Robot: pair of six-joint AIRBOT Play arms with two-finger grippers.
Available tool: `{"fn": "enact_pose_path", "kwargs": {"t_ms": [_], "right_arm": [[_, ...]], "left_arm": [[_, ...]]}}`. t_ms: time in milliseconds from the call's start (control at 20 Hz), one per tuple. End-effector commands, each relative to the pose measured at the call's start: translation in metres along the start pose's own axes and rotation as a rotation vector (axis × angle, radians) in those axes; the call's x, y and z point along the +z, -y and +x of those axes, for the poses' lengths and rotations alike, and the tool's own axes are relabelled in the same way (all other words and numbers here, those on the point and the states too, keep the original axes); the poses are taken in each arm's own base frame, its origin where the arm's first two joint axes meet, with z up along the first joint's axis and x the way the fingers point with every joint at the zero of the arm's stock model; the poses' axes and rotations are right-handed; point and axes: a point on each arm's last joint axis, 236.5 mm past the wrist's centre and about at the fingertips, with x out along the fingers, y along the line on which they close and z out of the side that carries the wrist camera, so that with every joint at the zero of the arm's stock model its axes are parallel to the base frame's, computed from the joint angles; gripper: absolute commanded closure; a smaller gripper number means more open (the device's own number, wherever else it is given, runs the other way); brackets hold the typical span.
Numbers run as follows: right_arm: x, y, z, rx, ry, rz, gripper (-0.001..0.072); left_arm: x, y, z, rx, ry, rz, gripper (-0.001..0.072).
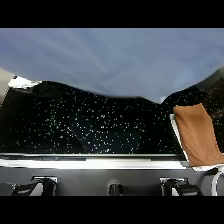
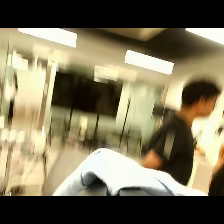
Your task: Fold the shirts.
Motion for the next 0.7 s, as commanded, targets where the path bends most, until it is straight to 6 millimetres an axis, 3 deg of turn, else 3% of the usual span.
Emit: {"fn": "enact_pose_path", "kwargs": {"t_ms": [0, 150, 200, 300, 400, 500, 650], "right_arm": [[0.004, 0.022, -0.026, -0.091, -0.044, 0.009, 0.0658], [-0.028, 0.016, -0.02, -0.061, -0.169, 0.01, 0.0657], [-0.046, 0.012, -0.016, -0.042, -0.24, 0.028, 0.0657], [-0.103, -0.006, 0.002, 0.036, -0.451, 0.055, 0.0657], [-0.182, -0.03, 0.025, 0.15, -0.724, 0.062, 0.0657], [-0.265, -0.055, 0.061, 0.24, -0.919, 0.075, 0.0657], [-0.385, -0.113, 0.112, 0.37, -1.098, 0.2, 0.0657]], "left_arm": [[0.045, 0.02, -0.037, -0.012, 0.129, 0.01, 0.067], [0.018, -0.001, -0.028, 0.061, 0.026, 0.085, 0.067], [0.0, -0.014, -0.021, 0.096, -0.041, 0.111, 0.067], [-0.053, -0.043, -0.002, 0.158, -0.229, 0.135, 0.067], [-0.125, -0.073, 0.023, 0.187, -0.444, 0.097, 0.067], [-0.211, -0.104, 0.048, 0.189, -0.639, 0.098, 0.0669], [-0.375, -0.152, 0.058, 0.203, -0.953, 0.051, 0.0669]]}}
